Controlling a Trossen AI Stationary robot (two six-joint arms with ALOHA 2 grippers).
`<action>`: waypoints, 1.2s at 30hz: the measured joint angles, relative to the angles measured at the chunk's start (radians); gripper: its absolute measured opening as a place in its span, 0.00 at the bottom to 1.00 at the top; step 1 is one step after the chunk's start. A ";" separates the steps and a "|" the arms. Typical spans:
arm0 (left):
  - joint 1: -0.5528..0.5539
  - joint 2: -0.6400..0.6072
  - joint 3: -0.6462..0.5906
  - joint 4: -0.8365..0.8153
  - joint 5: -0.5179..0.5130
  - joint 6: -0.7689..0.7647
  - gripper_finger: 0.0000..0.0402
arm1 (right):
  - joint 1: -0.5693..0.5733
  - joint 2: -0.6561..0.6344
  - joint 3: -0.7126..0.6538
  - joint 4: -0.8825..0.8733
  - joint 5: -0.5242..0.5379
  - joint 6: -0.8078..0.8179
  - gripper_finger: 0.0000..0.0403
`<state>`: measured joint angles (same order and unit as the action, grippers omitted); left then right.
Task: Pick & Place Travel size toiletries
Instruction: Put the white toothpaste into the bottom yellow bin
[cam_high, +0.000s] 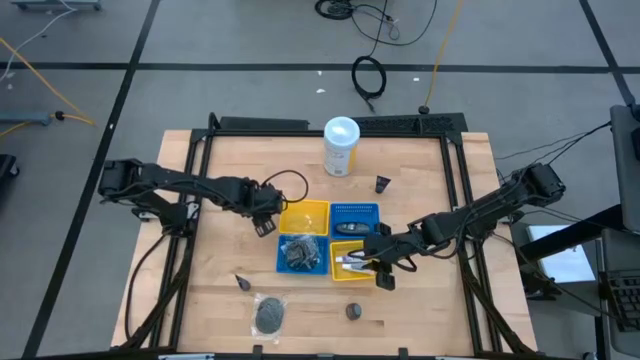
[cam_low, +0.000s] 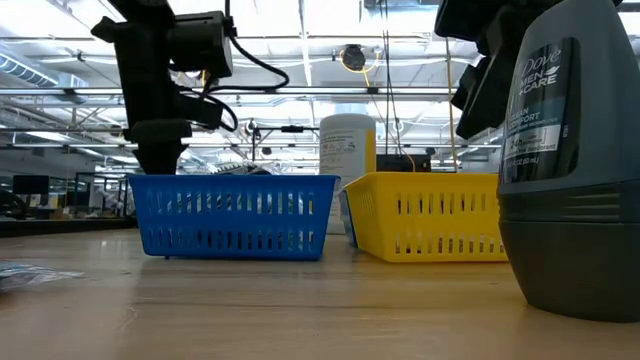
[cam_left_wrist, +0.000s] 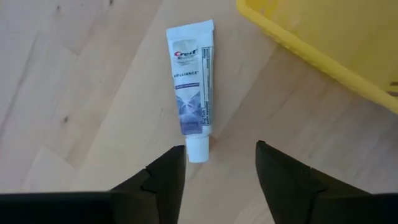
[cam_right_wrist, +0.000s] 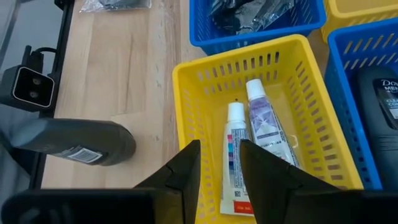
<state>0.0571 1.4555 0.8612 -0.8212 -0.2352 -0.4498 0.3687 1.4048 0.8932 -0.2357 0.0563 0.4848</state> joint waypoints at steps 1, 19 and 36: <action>0.002 0.000 0.000 -0.005 0.000 0.006 0.49 | 0.000 0.000 0.000 0.001 0.000 0.000 0.27; 0.098 -0.001 -0.104 0.098 0.082 0.083 0.52 | 0.000 0.000 0.000 0.007 0.000 -0.008 0.27; 0.179 -0.005 -0.244 0.306 0.175 0.134 0.51 | 0.000 0.000 0.000 0.045 0.000 -0.030 0.26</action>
<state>0.2365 1.4506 0.6174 -0.5156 -0.0605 -0.3155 0.3687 1.4048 0.8932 -0.1909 0.0566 0.4549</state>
